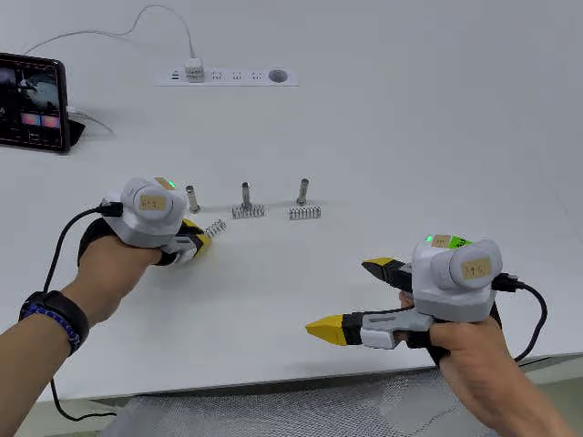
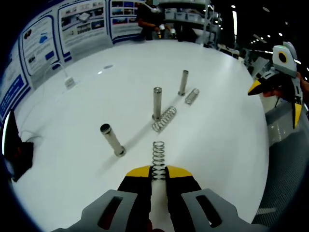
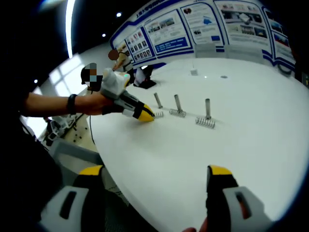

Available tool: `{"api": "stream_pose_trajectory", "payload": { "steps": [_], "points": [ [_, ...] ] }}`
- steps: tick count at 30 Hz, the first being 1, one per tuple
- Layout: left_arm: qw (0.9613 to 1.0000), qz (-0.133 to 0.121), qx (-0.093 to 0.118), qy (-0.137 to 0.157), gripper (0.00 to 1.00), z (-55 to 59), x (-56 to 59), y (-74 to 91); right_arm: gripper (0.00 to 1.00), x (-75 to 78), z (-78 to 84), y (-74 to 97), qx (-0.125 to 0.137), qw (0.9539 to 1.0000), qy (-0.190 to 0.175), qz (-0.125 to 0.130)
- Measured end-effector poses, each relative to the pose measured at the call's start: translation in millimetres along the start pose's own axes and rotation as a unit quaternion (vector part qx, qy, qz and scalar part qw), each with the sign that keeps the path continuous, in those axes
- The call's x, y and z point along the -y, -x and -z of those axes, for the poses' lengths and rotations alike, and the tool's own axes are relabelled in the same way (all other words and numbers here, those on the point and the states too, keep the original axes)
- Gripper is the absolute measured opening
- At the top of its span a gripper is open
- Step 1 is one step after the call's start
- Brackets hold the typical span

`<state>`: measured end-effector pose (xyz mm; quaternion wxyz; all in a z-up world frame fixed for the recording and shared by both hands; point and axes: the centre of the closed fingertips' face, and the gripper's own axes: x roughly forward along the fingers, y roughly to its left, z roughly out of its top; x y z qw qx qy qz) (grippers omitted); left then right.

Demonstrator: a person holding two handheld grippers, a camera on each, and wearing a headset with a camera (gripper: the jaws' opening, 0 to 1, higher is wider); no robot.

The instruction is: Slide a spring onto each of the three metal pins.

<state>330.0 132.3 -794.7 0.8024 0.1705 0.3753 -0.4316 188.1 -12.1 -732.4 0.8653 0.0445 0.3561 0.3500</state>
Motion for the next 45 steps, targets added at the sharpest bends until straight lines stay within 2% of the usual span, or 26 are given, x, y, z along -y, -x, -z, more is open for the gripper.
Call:
{"api": "stream_pose_trajectory", "payload": {
  "steps": [6, 16, 22, 30, 38, 45],
  "points": [
    [0.9995, -0.005, 0.01, 0.029, 0.1, 4.8, 0.8, 11.0, 0.88, -0.7, -1.0, -2.2, -0.002, 1.0, 0.003, -0.006],
    [0.9982, -0.009, 0.03, 0.051, 0.1, 10.5, 12.2, 35.2, 0.88, -4.0, -5.9, -7.4, -0.003, 0.9998, 0.006, -0.018],
    [0.9981, -0.01, 0.041, 0.046, 0.1, 14.2, 22.4, 49.7, 0.84, -12.8, -13.3, -17.2, -0.001, 0.9992, 0.008, -0.04],
    [0.9971, -0.012, 0.048, 0.057, 0.1, 18.8, 28.8, 63.1, 0.79, -20.5, -27.5, -28.7, 0.006, 0.9975, 0.012, -0.069],
    [0.9971, -0.011, 0.056, 0.05, 0.1, 13.8, 38.8, 76.1, 0.74, -27.9, -33.9, -32.9, 0.007, 0.9955, 0.015, -0.093],
    [0.9972, -0.001, 0.066, 0.035, 0.1, 1.7, 53.5, 83.8, 0.63, -38.5, -43.3, -32.7, 0.022, 0.9929, 0.01, -0.117]
  ]
}}
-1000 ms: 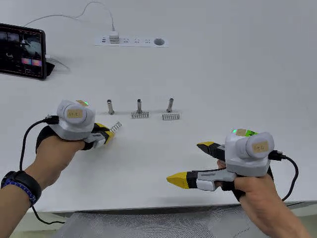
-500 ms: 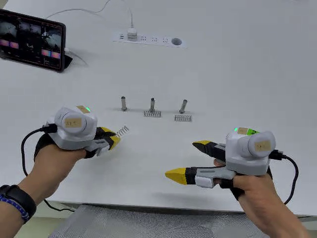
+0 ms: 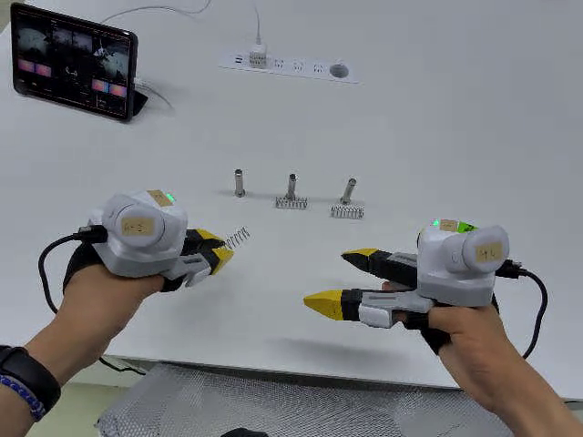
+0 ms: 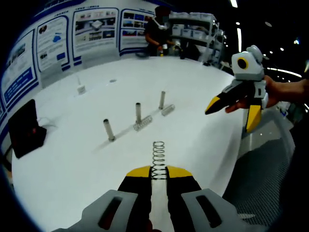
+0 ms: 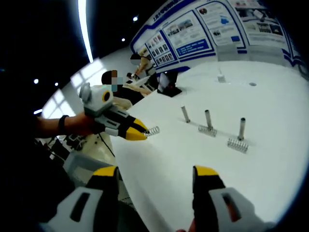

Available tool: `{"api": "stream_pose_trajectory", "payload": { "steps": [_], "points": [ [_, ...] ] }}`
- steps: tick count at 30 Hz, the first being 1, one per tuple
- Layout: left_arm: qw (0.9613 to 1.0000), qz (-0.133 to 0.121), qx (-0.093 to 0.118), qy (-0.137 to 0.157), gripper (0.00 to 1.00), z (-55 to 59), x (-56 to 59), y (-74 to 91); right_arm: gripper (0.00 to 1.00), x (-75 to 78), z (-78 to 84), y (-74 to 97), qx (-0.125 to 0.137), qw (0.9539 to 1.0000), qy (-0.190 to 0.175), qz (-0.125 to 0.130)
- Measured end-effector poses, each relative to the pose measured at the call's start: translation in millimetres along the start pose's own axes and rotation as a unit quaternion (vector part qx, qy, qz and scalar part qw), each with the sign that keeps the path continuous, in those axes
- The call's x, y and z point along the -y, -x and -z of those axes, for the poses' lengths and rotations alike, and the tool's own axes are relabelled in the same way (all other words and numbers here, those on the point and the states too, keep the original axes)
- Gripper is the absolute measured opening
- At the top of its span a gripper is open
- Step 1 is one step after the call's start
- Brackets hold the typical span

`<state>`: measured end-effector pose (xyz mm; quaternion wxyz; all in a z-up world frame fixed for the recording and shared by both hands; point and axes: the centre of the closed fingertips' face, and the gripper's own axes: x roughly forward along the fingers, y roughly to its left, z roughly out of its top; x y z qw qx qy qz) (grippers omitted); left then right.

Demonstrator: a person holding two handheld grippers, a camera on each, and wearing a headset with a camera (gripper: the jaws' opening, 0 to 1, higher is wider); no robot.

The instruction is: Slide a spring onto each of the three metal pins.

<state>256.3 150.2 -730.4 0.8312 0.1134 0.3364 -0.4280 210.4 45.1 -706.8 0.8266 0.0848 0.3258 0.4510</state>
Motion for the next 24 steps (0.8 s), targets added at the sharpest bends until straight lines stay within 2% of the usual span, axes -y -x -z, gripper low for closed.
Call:
{"api": "stream_pose_trajectory", "payload": {
  "steps": [9, 13, 17, 24],
  "points": [
    [0.9993, 0.03, 0.015, -0.014, 0.1, -11.5, 23.8, 0.2, 0.58, -9.7, -8.1, -8.6, 0.008, 0.9997, -0.008, -0.022],
    [0.9989, 0.039, 0.017, -0.018, 0.1, -12.8, 32.2, 1.2, 0.54, -14.1, -14.0, -11.6, 0.018, 0.999, -0.022, -0.036],
    [0.9983, 0.047, 0.013, -0.033, 0.1, -13.0, 43.0, 2.7, 0.49, -18.7, -22.6, -15.1, 0.037, 0.9962, -0.056, -0.056],
    [0.9968, 0.061, 0.017, -0.049, 0.1, -19.2, 55.4, 6.8, 0.42, -24.9, -26.1, -23.0, 0.046, 0.9933, -0.075, -0.075]
  ]
}}
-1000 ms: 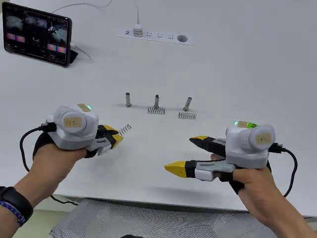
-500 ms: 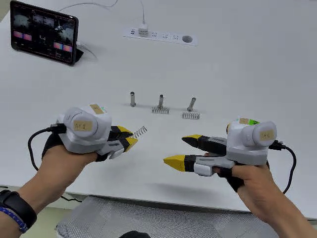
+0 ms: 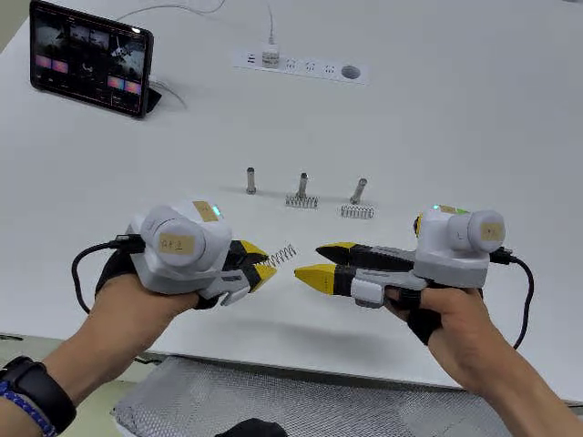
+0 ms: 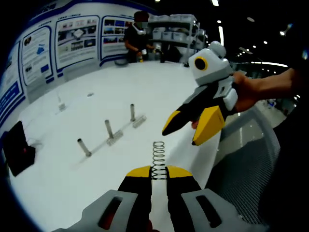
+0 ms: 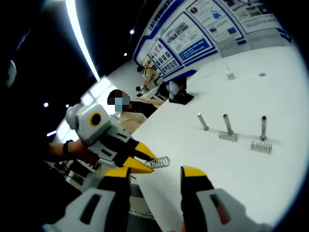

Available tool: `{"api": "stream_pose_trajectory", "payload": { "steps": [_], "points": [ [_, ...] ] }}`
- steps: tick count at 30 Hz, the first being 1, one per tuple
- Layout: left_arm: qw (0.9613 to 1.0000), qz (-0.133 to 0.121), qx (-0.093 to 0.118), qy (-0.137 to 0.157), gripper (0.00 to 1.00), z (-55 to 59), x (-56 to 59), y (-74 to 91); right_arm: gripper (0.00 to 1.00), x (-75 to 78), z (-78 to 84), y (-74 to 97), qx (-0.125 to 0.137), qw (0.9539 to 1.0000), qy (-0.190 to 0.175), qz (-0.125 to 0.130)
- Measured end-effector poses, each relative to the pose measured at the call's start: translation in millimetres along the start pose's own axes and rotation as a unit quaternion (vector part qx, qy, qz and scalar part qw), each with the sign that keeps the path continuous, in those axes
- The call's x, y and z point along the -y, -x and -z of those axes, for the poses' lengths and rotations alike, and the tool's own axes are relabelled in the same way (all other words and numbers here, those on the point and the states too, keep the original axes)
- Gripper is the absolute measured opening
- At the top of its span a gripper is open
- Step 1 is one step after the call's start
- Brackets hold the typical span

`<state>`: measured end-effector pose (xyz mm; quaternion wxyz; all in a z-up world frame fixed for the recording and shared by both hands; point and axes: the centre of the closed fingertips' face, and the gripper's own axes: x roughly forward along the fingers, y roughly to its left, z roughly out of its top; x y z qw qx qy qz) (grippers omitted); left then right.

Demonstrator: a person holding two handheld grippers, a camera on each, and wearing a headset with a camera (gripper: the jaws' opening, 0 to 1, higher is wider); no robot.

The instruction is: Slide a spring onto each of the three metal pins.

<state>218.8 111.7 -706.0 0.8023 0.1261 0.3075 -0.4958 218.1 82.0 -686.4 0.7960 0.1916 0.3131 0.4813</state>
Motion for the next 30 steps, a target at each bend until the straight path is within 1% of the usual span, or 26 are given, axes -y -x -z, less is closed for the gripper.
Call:
{"api": "stream_pose_trajectory", "payload": {
  "steps": [2, 5, 10, 14, 18, 23, 30],
  "points": [
    [1.0, 0.003, 0.0, -0.004, 0.1, -0.9, 3.0, -0.1, 0.42, -0.8, 0.6, -2.0, -0.001, 1.0, -0.002, -0.002],
    [0.9999, 0.007, 0.003, -0.01, 0.1, -3.4, 7.2, 0.2, 0.38, -4.8, 0.0, -4.7, 0.003, 0.9999, -0.009, -0.011],
    [0.9998, 0.013, 0.005, -0.017, 0.1, -5.9, 11.9, 0.4, 0.31, -9.0, -0.4, -7.7, 0.005, 0.9996, -0.018, -0.021],
    [0.9996, 0.017, 0.004, -0.024, 0.1, -5.9, 14.1, 0.4, 0.29, -10.0, -2.7, -8.1, 0.01, 0.9994, -0.023, -0.025],
    [0.9994, 0.021, 0.003, -0.028, 0.1, -5.2, 14.4, 1.2, 0.22, -10.1, -4.0, -6.9, 0.01, 0.9994, -0.02, -0.027],
    [0.999, 0.025, 0.001, -0.038, 0.1, -5.2, 16.0, 0.4, 0.18, -10.4, -4.1, -6.9, 0.009, 0.9995, -0.013, -0.029],
    [0.9983, 0.035, 0.005, -0.045, 0.1, -9.2, 20.4, -1.6, 0.13, -11.7, -1.8, -6.5, -0.007, 0.9995, 0.006, -0.031]
  ]
}}
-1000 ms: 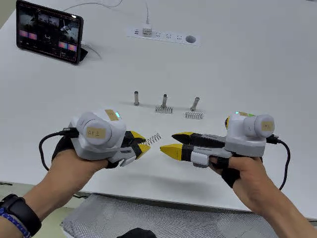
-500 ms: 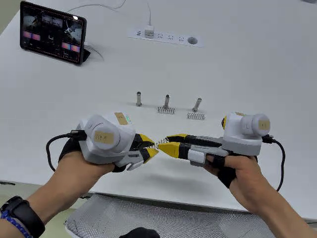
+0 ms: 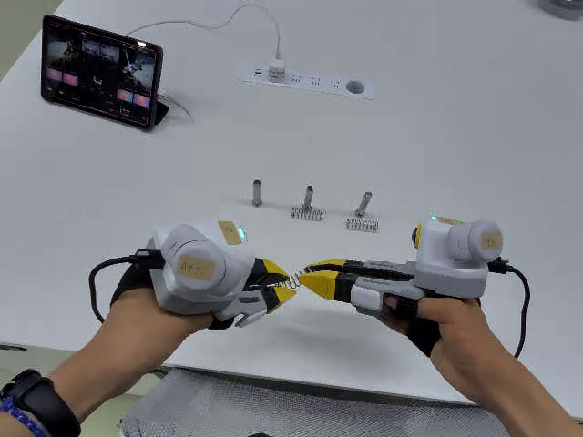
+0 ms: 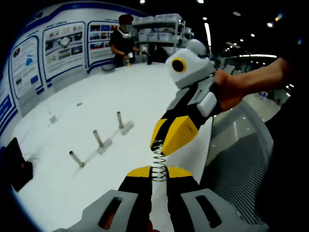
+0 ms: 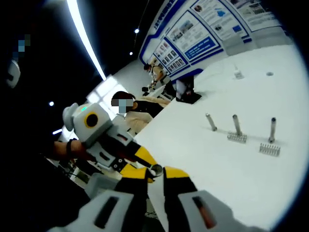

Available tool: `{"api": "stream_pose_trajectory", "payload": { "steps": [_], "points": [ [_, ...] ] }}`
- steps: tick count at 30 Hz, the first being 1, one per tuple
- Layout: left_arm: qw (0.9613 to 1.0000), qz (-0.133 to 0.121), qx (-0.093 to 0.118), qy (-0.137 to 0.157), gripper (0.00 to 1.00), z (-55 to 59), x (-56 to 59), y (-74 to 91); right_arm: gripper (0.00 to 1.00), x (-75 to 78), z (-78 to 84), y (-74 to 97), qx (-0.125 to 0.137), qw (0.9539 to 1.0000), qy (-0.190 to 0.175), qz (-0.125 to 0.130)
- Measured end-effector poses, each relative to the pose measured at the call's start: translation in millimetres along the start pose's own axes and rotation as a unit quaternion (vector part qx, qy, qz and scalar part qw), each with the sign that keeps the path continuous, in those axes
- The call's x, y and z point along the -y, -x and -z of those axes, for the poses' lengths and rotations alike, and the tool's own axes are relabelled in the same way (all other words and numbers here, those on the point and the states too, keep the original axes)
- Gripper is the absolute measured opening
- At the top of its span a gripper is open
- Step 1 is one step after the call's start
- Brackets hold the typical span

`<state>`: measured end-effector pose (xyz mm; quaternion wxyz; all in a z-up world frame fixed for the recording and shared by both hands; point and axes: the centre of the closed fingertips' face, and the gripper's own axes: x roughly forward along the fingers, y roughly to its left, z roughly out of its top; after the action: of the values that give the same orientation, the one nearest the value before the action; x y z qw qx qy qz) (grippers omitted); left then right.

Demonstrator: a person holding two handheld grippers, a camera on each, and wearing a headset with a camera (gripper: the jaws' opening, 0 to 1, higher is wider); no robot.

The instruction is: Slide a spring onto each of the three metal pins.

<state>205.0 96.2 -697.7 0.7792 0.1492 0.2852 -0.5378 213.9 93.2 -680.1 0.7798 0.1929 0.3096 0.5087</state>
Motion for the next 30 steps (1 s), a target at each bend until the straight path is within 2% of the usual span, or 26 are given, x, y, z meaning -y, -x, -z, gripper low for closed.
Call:
{"api": "stream_pose_trajectory", "payload": {
  "steps": [7, 21, 27, 30],
  "points": [
    [0.9999, 0.006, 0.001, -0.01, 0.1, -1.7, 1.7, -1.5, 0.12, -4.5, -0.8, -1.0, -0.007, 0.9999, 0.01, -0.009],
    [0.9997, 0.016, 0.001, -0.02, 0.09, -2.7, 3.0, -1.3, 0.12, -8.8, -0.6, -3.7, -0.045, 0.9976, 0.05, -0.017],
    [0.999, 0.02, -0.001, -0.04, 0.09, -4.6, 4.8, -2.1, 0.12, -11.6, 2.1, -3.5, -0.084, 0.9918, 0.094, -0.022],
    [0.9977, 0.024, -0.006, -0.063, 0.1, -6.1, 7.9, -2.1, 0.12, -11.8, 7.8, -2.6, -0.116, 0.9851, 0.125, -0.022]
  ]
}}
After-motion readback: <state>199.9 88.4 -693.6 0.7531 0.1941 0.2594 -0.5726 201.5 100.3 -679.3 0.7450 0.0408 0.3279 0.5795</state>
